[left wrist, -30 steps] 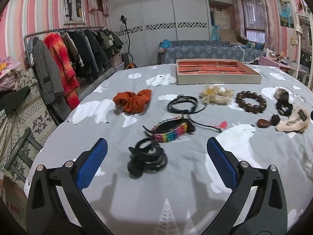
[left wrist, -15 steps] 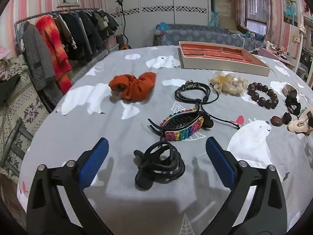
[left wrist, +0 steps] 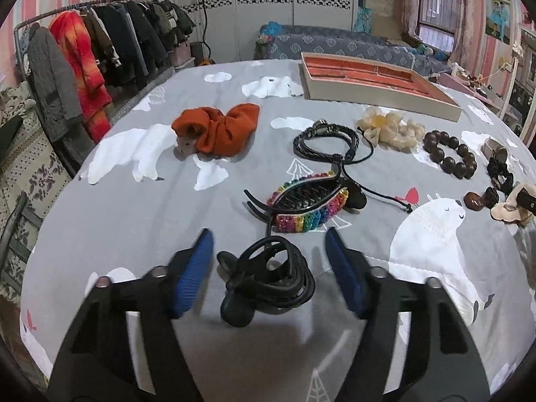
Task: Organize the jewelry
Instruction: 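Grasp the black claw clip with the left tool while the right tool grasps the beige slipper ornament, then carry the claw clip with the left tool while the right tool carries the ornament to the tray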
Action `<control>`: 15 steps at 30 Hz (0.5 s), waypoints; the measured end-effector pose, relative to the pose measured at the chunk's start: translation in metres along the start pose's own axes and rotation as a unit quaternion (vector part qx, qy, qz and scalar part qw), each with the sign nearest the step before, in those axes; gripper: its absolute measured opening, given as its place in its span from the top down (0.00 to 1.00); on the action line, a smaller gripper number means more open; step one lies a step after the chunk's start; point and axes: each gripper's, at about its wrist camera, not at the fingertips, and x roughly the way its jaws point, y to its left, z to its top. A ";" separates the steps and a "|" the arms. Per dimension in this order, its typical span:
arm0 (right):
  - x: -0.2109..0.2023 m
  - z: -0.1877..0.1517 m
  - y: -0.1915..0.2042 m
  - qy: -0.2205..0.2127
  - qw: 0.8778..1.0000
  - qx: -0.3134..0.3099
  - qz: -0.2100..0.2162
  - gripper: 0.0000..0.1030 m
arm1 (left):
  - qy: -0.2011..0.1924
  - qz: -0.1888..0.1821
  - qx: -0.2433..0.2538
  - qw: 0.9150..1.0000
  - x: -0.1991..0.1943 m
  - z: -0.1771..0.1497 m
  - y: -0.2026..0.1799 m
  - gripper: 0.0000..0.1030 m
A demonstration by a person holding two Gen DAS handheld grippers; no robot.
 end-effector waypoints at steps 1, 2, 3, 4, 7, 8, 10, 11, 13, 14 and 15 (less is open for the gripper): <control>0.000 0.000 0.000 0.000 1.000 -0.001 0.005 0.47 | 0.003 0.002 0.001 1.000 0.001 0.000 0.000 0.46; 0.000 -0.001 0.001 -0.001 1.000 -0.001 0.010 0.50 | 0.003 0.005 0.002 1.000 0.001 0.000 -0.001 0.48; -0.001 -0.001 0.002 -0.002 1.000 -0.002 0.011 0.51 | 0.002 0.006 0.002 1.000 0.001 0.000 -0.001 0.49; -0.001 -0.001 0.002 -0.003 1.000 -0.004 0.011 0.52 | 0.001 0.007 0.003 1.000 0.001 0.000 -0.001 0.52; -0.003 -0.002 0.000 -0.007 1.000 0.000 0.020 0.55 | 0.002 0.001 0.000 1.000 0.002 -0.001 0.001 0.52; -0.004 -0.002 -0.002 -0.008 1.000 0.003 0.024 0.56 | 0.001 0.000 -0.001 1.000 0.002 -0.001 0.002 0.52; -0.008 -0.002 -0.005 -0.014 0.999 0.009 0.031 0.58 | -0.001 0.001 -0.001 1.000 0.001 -0.001 0.002 0.52; -0.009 -0.002 -0.006 -0.017 0.999 0.009 0.033 0.58 | -0.002 0.002 -0.001 1.000 0.000 -0.001 0.002 0.52; -0.010 -0.002 -0.008 -0.019 0.999 0.010 0.036 0.59 | -0.006 0.004 -0.001 1.000 -0.001 -0.002 0.002 0.52; -0.011 -0.002 -0.010 -0.021 0.999 0.012 0.037 0.59 | -0.009 0.005 -0.002 1.000 -0.002 -0.002 0.003 0.55; -0.012 -0.001 -0.012 -0.024 0.999 0.014 0.038 0.60 | -0.013 0.005 -0.004 1.000 -0.004 -0.002 0.004 0.55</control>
